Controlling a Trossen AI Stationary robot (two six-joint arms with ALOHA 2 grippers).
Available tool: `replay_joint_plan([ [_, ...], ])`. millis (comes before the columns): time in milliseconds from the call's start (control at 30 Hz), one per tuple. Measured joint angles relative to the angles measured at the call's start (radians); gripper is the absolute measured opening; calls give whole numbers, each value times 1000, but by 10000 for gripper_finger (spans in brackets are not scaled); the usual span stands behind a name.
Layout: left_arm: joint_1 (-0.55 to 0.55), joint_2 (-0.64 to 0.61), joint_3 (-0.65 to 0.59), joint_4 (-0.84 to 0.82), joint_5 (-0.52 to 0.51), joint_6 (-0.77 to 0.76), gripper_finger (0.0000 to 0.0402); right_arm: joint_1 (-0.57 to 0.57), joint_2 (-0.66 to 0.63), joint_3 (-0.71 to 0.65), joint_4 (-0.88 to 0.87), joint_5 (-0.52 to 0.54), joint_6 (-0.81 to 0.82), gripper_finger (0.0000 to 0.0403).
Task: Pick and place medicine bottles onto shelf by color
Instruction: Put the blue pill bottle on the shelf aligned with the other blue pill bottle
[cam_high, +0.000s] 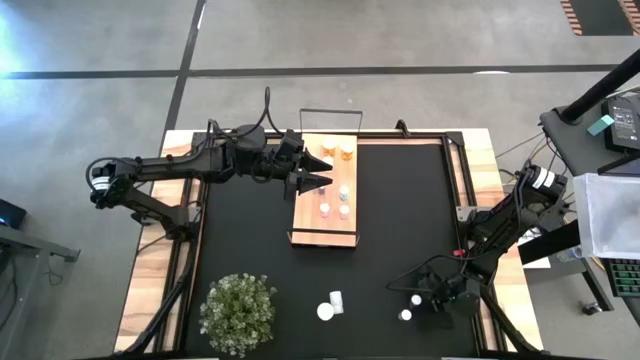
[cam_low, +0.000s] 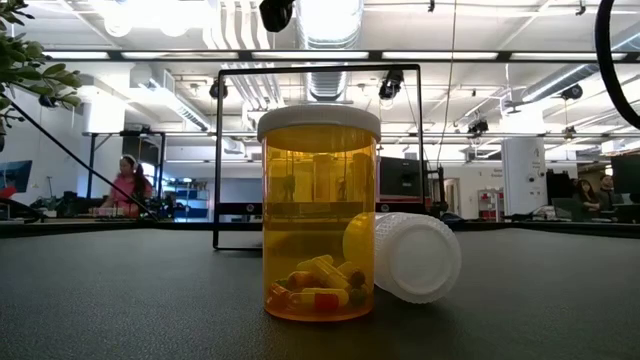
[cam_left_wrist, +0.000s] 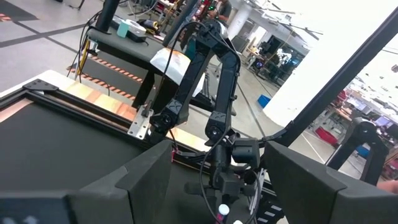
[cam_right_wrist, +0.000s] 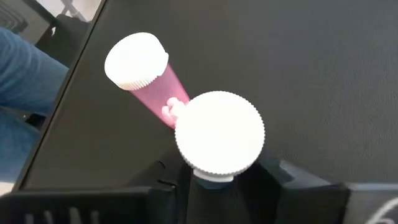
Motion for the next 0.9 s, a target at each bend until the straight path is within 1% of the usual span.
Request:
replay_joint_plan([
  [133, 0, 0, 0, 0, 0, 0, 241, 0, -1, 0, 2, -3, 37, 84],
  [333, 0, 0, 0, 0, 0, 0, 241, 0, -12, 0, 2, -23, 124, 88],
  [433, 0, 0, 0, 0, 0, 3, 241, 0, -46, 0, -18, -39, 184, 89],
  [533, 0, 0, 0, 0, 0, 3, 241, 0, -112, 0, -85, -37, 266, 89],
  [600, 0, 0, 0, 0, 0, 3, 241, -1, -170, 1, -152, -36, 337, 89],
  [700, 0, 0, 0, 1, 0, 3, 241, -11, -269, 18, -312, -36, 473, 89],
  [800, 0, 0, 0, 1, 13, 18, 241, -33, -368, 82, -538, -35, 578, 89],
  [900, 0, 0, 0, 0, 48, 90, 241, -70, -440, 187, -780, -33, 614, 89],
])
